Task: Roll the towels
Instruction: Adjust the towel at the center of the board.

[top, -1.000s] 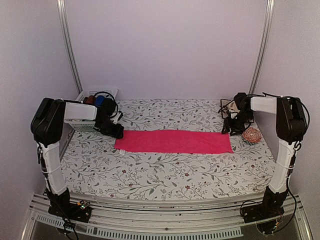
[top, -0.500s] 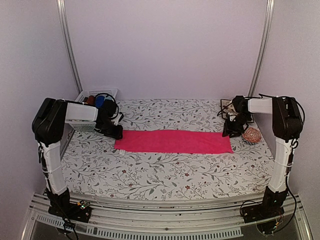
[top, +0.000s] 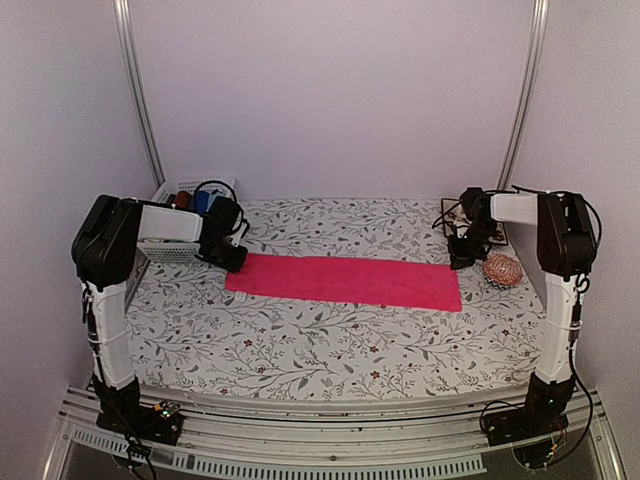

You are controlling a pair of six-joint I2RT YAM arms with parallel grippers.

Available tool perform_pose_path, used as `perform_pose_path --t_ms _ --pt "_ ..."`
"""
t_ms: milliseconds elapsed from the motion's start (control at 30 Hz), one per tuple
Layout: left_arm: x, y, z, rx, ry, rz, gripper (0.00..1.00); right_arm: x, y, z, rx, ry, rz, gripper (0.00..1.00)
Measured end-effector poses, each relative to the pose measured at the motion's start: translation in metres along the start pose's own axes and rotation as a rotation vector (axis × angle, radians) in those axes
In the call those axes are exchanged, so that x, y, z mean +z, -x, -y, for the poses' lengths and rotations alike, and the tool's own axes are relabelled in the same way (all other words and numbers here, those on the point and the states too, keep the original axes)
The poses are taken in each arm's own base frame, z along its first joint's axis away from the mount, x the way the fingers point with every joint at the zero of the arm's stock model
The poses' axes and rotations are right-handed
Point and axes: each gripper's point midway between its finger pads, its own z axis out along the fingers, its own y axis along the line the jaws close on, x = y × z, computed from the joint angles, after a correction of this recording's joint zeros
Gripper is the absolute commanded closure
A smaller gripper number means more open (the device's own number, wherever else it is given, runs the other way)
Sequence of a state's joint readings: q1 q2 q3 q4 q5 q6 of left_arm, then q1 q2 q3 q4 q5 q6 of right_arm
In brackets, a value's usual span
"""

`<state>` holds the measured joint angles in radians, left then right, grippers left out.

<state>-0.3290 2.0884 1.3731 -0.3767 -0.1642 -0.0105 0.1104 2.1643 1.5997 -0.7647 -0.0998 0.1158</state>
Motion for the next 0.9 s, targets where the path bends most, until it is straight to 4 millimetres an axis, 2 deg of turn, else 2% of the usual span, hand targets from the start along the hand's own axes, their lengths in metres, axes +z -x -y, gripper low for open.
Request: perform_pose_path --t_ms 100,200,267,567,733,900 --pt "0.001 0.002 -0.003 0.006 0.018 0.004 0.76 -0.001 0.001 0.000 -0.005 -0.004 -0.006 0.97" --pt "0.001 0.002 -0.004 0.010 0.034 0.005 0.65 -0.002 0.002 -0.002 -0.008 0.005 -0.012 0.97" --pt "0.000 0.002 -0.007 0.010 0.050 0.004 0.61 -0.004 0.003 -0.004 -0.008 0.012 -0.015 0.98" --pt "0.000 0.001 -0.010 0.008 0.068 0.007 0.62 -0.022 0.017 -0.012 -0.010 0.043 0.005 0.98" --pt "0.000 0.001 -0.010 0.002 0.069 0.011 0.70 -0.036 0.025 -0.018 -0.015 0.064 0.012 0.98" --pt "0.000 0.001 -0.011 -0.006 0.081 0.011 0.72 -0.051 0.039 -0.018 -0.035 0.040 0.046 0.98"
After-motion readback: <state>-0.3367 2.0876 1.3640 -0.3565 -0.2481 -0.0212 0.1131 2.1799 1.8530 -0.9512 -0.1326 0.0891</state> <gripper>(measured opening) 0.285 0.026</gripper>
